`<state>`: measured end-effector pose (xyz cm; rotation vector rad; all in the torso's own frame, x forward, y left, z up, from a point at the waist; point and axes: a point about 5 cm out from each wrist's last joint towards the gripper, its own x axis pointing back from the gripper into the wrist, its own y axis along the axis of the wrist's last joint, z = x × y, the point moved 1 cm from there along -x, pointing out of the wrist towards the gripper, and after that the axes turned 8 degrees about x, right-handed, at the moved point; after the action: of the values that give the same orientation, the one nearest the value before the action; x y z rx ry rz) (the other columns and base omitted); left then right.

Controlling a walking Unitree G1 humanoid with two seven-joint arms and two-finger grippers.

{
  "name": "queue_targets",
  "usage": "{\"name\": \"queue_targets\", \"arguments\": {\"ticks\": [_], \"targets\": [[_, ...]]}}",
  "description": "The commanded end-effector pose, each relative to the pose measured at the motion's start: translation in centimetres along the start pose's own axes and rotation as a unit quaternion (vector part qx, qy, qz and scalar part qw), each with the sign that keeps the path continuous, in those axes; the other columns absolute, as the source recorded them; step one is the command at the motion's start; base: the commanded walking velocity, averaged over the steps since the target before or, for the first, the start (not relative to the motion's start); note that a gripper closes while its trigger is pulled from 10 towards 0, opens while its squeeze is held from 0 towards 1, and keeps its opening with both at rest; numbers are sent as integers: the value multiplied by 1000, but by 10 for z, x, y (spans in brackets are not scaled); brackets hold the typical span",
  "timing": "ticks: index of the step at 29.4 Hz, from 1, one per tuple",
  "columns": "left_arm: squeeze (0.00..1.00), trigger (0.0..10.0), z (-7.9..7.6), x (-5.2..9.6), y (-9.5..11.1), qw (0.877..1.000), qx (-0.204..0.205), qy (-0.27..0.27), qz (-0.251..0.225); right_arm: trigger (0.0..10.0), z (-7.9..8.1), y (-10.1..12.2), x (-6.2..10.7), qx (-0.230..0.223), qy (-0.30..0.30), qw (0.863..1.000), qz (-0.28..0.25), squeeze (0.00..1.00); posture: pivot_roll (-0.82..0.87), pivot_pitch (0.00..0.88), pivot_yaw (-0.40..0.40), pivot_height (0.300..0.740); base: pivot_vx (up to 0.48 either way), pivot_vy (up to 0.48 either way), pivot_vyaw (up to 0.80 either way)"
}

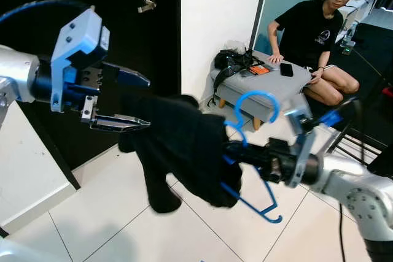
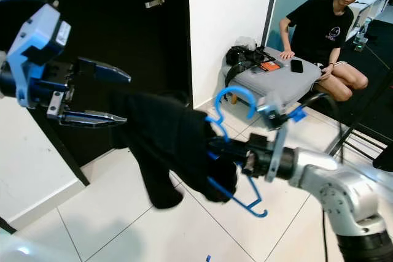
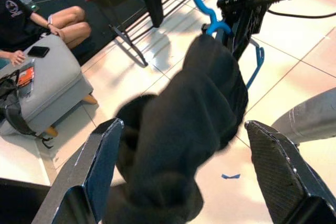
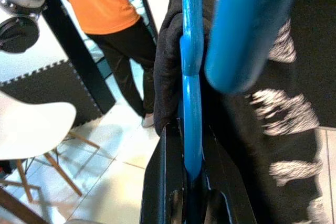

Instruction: Hang hanger

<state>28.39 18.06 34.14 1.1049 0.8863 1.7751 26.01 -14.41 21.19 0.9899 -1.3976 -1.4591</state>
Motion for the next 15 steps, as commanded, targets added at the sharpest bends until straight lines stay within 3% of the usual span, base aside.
{"name": "queue_targets", "arguments": {"ticks": [1, 4, 8, 12, 13, 15], "targets": [[0, 10000, 0, -7, 1, 1000, 1, -19, 2, 10000, 5, 7, -7, 24, 25, 999, -12, 0, 57, 0, 16, 740, 0, 0, 0], [0, 10000, -2, -15, 0, 999, -6, -44, 11, 10000, 8, 5, -14, 28, 41, 999, -4, 0, 55, 0, 23, 740, 0, 0, 0], [0, 10000, -12, -26, -17, 995, -7, -83, 60, 10000, 10, 7, -21, 34, 51, 998, -11, 0, 54, 0, 31, 740, 0, 0, 0], [0, 10000, -14, -29, -24, 993, -8, -91, 80, 10000, 10, 8, -22, 36, 54, 998, -14, 0, 54, 0, 33, 740, 0, 0, 0], [0, 10000, -19, -33, -36, 988, -10, -102, 113, 10000, 12, 12, -26, 42, 59, 997, -20, 0, 51, 0, 35, 740, 0, 0, 0], [0, 10000, -19, -33, -36, 988, -10, -102, 113, 10000, 12, 12, -26, 42, 59, 997, -20, 0, 51, 0, 35, 740, 0, 0, 0]]}}
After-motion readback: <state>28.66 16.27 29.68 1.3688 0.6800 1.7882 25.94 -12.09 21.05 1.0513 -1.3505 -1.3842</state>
